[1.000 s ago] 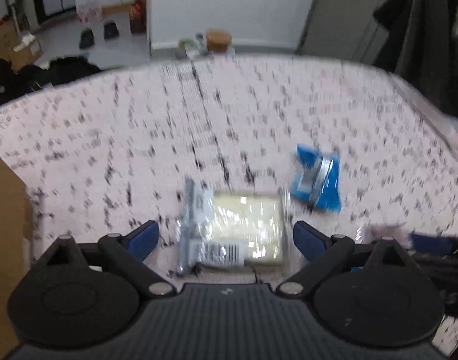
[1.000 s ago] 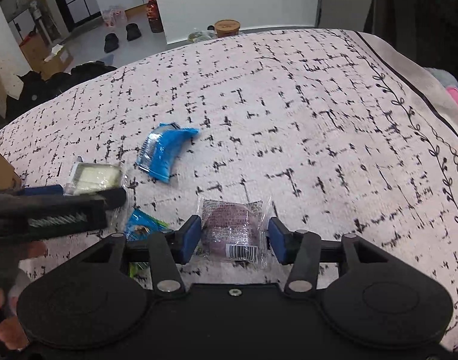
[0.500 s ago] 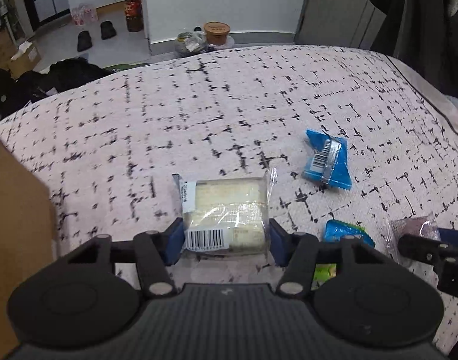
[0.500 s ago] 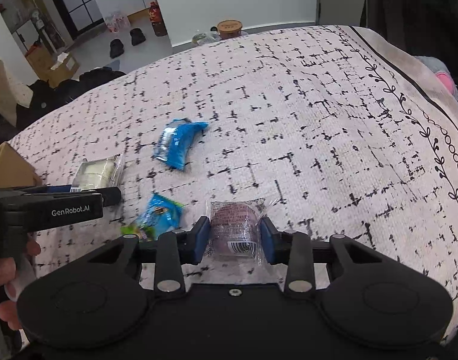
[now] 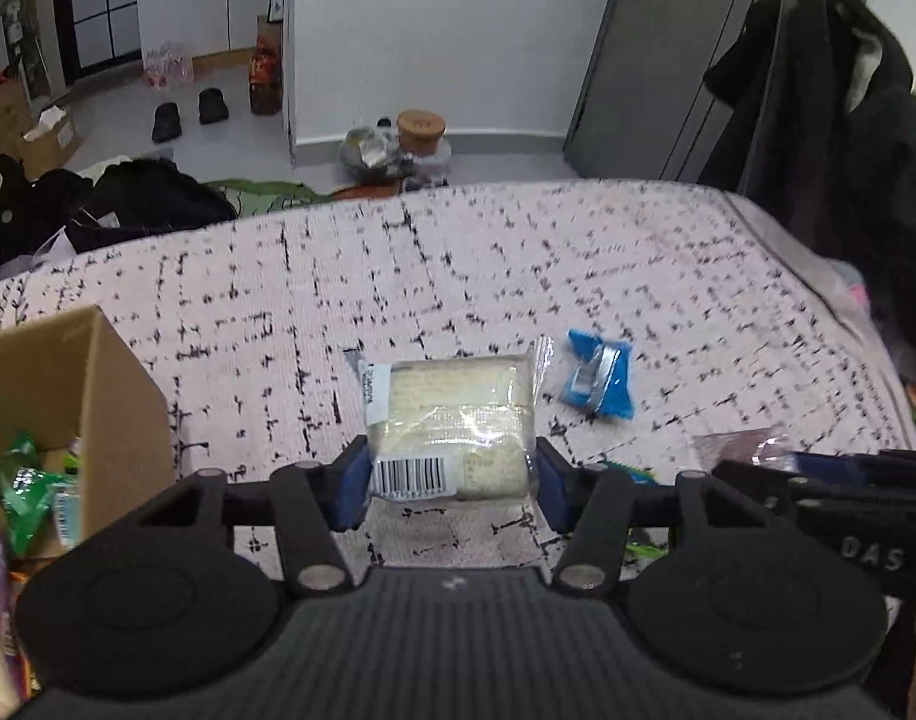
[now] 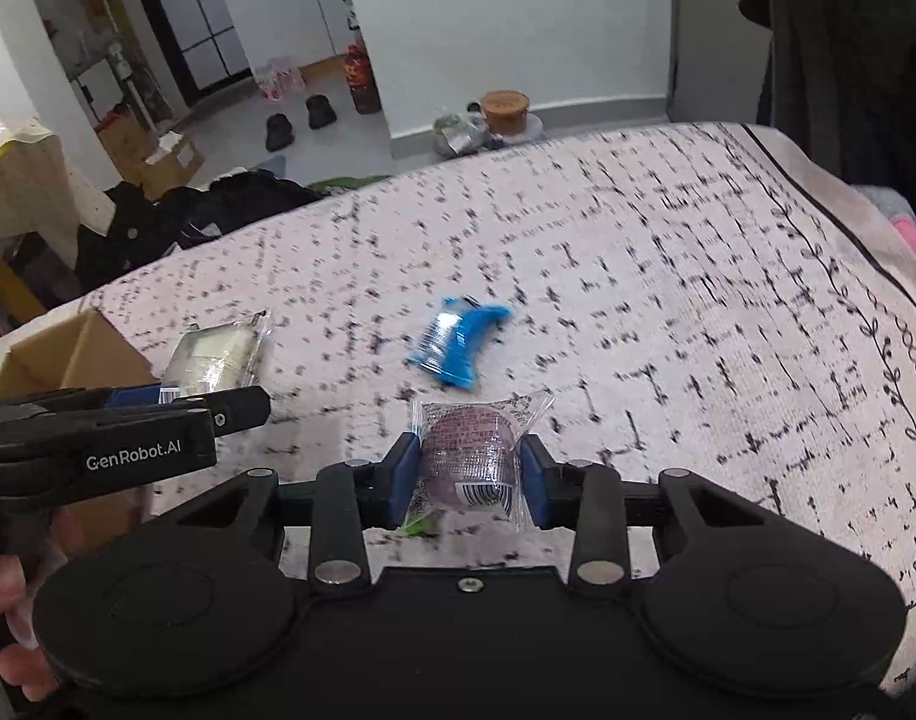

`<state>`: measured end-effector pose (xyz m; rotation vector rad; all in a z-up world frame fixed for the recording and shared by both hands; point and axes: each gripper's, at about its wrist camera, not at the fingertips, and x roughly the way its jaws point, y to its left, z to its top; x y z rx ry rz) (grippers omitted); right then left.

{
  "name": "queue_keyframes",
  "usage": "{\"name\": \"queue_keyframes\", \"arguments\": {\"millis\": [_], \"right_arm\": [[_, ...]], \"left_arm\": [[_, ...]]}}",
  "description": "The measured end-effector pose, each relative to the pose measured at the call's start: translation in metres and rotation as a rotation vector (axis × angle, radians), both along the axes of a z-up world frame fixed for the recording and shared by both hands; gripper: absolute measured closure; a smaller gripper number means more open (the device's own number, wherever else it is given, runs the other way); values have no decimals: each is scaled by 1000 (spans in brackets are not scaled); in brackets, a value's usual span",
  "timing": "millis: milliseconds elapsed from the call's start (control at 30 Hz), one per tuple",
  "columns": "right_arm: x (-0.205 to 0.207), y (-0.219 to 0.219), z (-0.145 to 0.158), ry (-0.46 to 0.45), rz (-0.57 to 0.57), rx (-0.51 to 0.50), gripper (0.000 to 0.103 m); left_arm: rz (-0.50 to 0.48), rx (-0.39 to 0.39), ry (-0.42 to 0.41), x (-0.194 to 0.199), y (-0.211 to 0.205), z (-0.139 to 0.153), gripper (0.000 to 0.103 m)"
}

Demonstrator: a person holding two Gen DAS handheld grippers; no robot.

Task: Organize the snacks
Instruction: 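Carry both packs over the cardboard box to drop them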

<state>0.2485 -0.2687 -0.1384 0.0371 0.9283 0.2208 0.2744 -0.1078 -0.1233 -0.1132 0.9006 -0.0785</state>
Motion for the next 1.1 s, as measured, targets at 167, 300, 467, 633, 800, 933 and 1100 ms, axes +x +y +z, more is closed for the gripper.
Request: {"name": "queue_keyframes", "arguments": {"millis": [167, 300, 467, 633, 800, 933, 1100], "right_arm": [[-6, 13, 13, -38, 21, 16, 67], [-10, 26, 24, -64, 39, 34, 67], [-17, 43, 36, -95, 71, 53, 67], [-24, 59, 42, -119, 94, 67, 67], [-30, 75, 47, -140, 111, 80, 67], [-35, 91, 49, -152, 130, 95, 67], [-38, 108, 50, -161, 145, 114, 67]], "left_arm": [[16, -5, -24, -13, 9, 12, 48], [40, -17, -46, -23, 20, 21, 48], [71, -34, -70, -32, 37, 32, 48], [85, -48, -90, -43, 52, 40, 48], [108, -49, -115, -55, 71, 49, 48], [135, -39, -123, -63, 89, 52, 48], [172, -42, -133, -72, 112, 53, 48]]}}
